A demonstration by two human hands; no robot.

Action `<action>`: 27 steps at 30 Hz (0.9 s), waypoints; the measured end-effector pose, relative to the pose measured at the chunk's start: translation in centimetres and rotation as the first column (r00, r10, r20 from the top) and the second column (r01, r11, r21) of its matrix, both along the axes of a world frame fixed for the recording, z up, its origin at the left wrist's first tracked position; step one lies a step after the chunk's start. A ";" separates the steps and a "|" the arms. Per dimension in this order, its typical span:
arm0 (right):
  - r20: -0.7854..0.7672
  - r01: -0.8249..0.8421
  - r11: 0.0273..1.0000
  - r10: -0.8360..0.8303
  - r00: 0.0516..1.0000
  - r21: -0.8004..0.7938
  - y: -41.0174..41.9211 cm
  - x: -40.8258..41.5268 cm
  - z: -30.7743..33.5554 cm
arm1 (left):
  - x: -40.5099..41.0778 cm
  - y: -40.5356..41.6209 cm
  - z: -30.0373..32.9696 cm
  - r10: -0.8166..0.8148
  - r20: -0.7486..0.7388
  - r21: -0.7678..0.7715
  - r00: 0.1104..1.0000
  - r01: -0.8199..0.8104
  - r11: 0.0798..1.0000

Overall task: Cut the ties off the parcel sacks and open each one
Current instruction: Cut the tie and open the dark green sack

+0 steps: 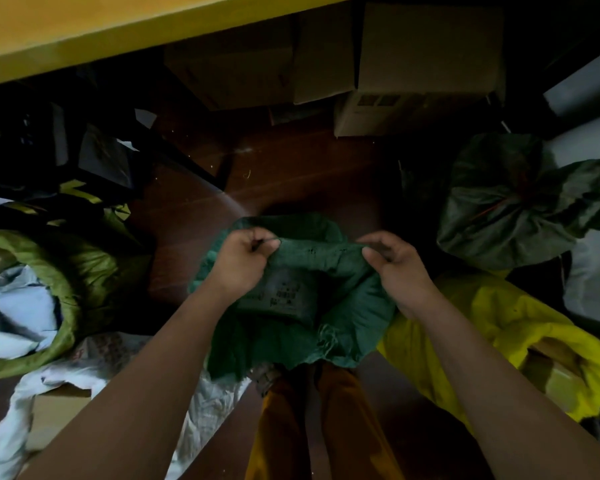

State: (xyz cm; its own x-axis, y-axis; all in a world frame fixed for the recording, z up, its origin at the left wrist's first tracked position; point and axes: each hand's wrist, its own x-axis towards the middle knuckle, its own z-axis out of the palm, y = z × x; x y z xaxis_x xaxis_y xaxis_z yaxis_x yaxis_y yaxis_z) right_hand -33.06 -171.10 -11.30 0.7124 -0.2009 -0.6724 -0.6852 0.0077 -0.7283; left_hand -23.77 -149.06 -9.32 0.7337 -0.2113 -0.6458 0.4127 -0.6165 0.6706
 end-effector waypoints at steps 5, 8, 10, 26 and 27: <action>-0.094 0.113 0.986 -0.102 0.990 0.122 1.7 -0.2 -0.2 | -0.7 -0.2 -0.3 0.072 -0.131 0.002 0.989 -0.072 0.997; -0.212 0.219 0.944 -0.168 0.963 0.247 2.4 0.5 -0.1 | -0.9 -0.3 -0.7 0.106 -0.214 0.038 0.971 -0.100 0.994; -0.263 0.262 0.904 -0.176 0.949 0.338 2.6 0.9 0.3 | -0.9 -0.1 -0.7 0.069 -0.275 0.026 0.959 -0.064 0.998; -0.038 -0.273 0.436 0.476 0.879 -0.857 4.3 0.7 0.2 | -0.9 1.9 -0.3 -0.895 0.337 0.812 0.292 0.390 0.434; -0.031 -0.269 0.457 0.464 0.885 -0.848 4.7 0.7 0.2 | -0.8 1.9 -0.3 -0.882 0.354 0.812 0.311 0.367 0.455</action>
State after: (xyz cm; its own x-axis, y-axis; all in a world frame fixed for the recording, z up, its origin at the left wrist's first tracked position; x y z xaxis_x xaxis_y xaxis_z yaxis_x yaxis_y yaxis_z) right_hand -32.36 -166.43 -11.13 0.9399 -0.2714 -0.2073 -0.3322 -0.8673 -0.3707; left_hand -24.61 -147.15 -9.59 0.7167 -0.6644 -0.2118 -0.6860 -0.7264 -0.0425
